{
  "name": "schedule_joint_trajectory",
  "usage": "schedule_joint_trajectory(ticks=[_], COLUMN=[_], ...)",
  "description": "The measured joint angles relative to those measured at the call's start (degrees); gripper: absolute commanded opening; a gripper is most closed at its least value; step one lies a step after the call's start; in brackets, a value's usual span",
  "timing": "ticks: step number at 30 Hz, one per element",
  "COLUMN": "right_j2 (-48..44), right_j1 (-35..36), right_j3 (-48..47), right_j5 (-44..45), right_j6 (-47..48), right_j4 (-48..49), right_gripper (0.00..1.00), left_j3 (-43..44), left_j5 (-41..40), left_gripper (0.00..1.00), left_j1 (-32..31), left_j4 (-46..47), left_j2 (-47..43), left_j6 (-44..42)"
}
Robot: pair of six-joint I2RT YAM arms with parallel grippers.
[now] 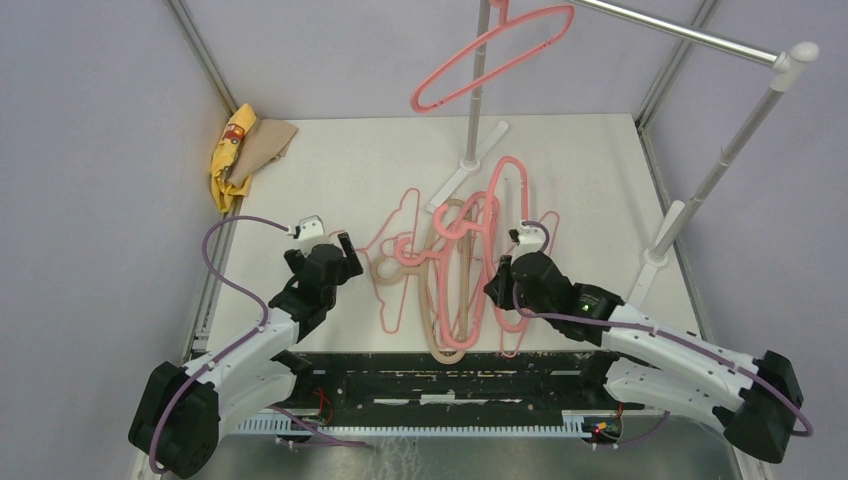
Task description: Organize the hangers
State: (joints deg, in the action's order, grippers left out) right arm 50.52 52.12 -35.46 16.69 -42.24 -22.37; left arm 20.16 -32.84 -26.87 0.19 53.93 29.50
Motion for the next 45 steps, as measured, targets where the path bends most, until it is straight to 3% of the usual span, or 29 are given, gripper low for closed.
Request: schedule_joint_trajectory(ticks=[8, 20, 26, 45], right_j2=[-4.9, 6.4, 13.51, 33.29], right_j1=[-2.51, -15.91, -19.21, -26.88], right_j3=[-9.2, -24.9, -29.51, -44.24], right_j5=[6.6, 8.83, 7.54, 0.98], right_j6=[0.57, 3.43, 2.97, -3.93], right_j4=[2.56, 20.22, 26.69, 32.72], right_gripper=[0.01, 0.01, 0.01, 0.01], left_j3=[-0.33, -1.31, -1.75, -1.66], left_j5=[0.0, 0.02, 0.02, 0.02], left_gripper=[0.99, 0.99, 0.99, 0.99], left_j1=[0.0, 0.0, 0.0, 0.0], left_j4=[0.33, 0.42, 0.57, 0.72], left_j2=[0.15, -0.28, -0.28, 0.02], left_j6=[0.02, 0.02, 0.02, 0.02])
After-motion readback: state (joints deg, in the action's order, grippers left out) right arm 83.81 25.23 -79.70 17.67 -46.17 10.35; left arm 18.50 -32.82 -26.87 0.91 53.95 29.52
